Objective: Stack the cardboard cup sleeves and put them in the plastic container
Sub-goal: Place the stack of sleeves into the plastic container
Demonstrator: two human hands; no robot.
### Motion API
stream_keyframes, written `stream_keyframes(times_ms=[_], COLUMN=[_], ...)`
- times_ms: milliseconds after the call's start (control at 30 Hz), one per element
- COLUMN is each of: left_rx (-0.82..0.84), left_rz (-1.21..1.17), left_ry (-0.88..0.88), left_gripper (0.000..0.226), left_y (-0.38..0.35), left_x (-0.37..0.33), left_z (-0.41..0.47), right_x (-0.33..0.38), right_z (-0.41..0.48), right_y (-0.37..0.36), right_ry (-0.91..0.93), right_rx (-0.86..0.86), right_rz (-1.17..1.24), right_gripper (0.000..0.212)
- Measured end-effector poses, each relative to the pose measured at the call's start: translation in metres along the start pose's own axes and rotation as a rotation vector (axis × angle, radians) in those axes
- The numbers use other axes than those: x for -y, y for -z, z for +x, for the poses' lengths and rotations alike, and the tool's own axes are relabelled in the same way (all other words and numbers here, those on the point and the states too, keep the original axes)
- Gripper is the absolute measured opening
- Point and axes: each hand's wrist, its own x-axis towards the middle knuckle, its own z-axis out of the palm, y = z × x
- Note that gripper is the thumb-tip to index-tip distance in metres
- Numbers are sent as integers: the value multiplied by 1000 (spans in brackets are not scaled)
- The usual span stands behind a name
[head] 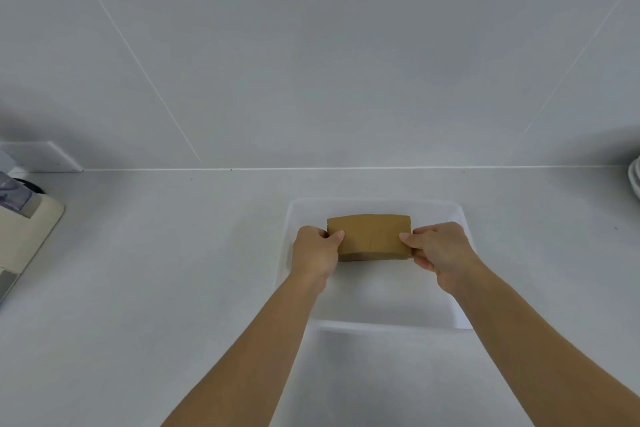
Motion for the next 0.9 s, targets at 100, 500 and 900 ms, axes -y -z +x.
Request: stream_keyframes(times_ms=[100,500,900], left_rx=[0,-60,-69], left_rz=[30,259,229], left_ry=[-3,-47,-29], left_gripper=[13,49,43], left_y=[0,-2,-4], left_x=[-3,-5,-6], left_z=[1,-3,-4], right_x=[2,-2,-2], right_z=[0,-6,-10], right_y=[-4,-11,-12], right_ry=[1,-5,19], right_rx=[5,-42,1], right_rz=[-40,-149,-123], right_gripper=[39,37,38])
